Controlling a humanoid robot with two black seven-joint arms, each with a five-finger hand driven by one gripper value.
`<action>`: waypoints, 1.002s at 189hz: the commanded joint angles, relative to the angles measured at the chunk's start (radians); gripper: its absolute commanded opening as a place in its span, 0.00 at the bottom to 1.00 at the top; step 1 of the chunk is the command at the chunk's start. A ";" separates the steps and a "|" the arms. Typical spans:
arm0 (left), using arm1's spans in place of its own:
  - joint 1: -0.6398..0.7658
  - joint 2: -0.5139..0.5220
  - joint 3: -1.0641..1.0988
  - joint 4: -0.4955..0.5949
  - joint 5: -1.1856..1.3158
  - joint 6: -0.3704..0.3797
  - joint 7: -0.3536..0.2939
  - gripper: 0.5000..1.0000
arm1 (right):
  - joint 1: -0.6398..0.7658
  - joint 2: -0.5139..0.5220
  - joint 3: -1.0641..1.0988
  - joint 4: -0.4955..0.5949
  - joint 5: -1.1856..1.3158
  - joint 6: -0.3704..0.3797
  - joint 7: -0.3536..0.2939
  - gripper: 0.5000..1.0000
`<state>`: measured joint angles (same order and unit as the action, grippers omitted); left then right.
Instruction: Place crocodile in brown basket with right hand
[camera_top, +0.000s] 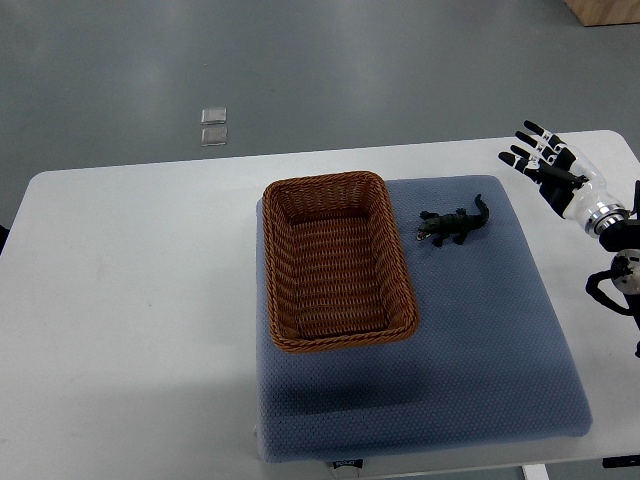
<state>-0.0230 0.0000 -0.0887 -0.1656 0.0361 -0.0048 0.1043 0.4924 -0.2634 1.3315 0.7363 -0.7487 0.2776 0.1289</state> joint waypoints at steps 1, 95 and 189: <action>0.000 0.000 0.000 0.000 0.001 0.000 0.000 1.00 | 0.000 0.000 0.000 0.000 0.000 0.000 0.000 0.86; 0.000 0.000 0.000 0.000 0.001 0.002 -0.002 1.00 | 0.002 0.001 0.000 0.000 0.000 0.002 0.000 0.86; 0.000 0.000 0.000 0.000 0.001 0.002 -0.002 1.00 | 0.003 0.001 0.000 0.000 0.000 0.011 0.000 0.86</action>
<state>-0.0230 0.0000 -0.0889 -0.1657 0.0369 -0.0030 0.1028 0.4968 -0.2633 1.3319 0.7363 -0.7486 0.2883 0.1289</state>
